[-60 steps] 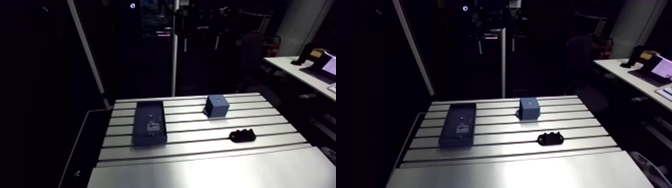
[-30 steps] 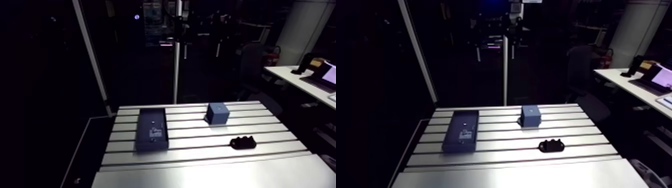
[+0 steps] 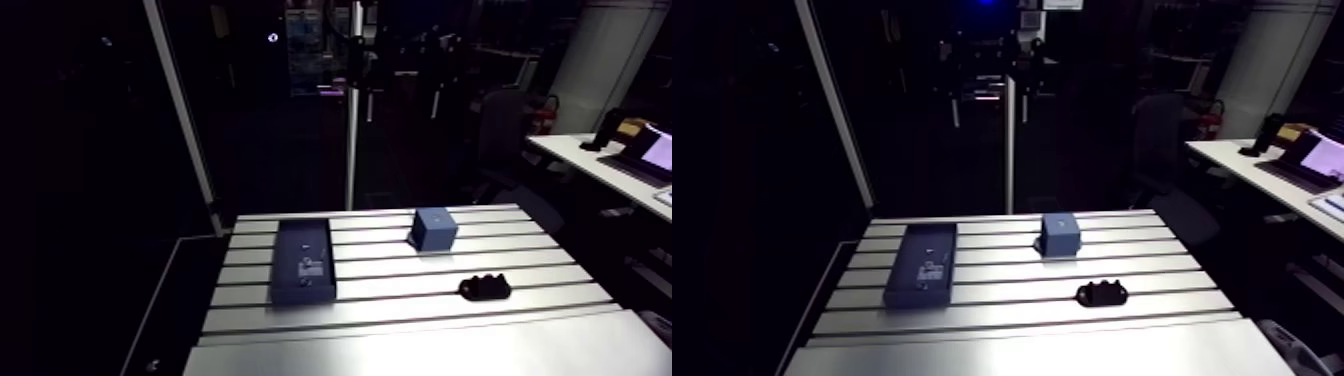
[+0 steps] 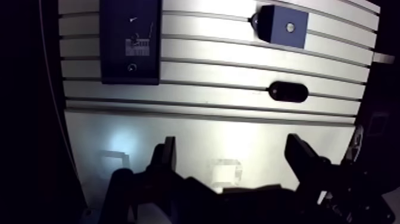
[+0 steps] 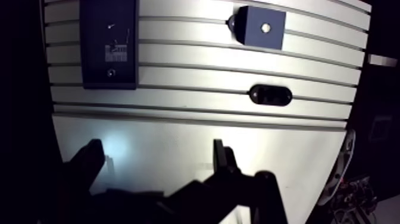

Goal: Pick up the M10 bolt and insert it into the hex recess until seated.

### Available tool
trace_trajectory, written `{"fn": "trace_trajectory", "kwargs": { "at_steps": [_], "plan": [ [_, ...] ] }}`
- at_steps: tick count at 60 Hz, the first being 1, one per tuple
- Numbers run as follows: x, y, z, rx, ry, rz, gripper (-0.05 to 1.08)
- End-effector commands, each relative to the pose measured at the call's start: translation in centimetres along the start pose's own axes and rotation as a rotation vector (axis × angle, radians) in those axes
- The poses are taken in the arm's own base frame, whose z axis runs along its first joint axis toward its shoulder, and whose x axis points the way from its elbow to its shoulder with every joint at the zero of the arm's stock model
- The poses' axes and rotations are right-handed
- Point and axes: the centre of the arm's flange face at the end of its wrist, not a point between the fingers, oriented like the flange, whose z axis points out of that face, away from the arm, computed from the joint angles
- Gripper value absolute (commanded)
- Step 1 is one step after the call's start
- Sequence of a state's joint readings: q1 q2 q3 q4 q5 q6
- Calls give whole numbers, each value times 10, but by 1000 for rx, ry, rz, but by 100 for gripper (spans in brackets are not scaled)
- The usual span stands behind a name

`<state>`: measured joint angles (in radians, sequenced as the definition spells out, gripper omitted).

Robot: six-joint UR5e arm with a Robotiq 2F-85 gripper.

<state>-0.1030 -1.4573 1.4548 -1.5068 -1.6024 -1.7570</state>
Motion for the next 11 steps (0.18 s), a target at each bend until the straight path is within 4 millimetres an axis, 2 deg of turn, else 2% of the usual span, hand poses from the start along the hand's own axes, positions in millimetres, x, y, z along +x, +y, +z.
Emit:
{"fn": "trace_trajectory", "kwargs": {
  "at_steps": [1,11],
  "plan": [
    [2,0,3,7,-3,-4,1],
    [4,-1,5,11,-5,-5,1]
  ]
}}
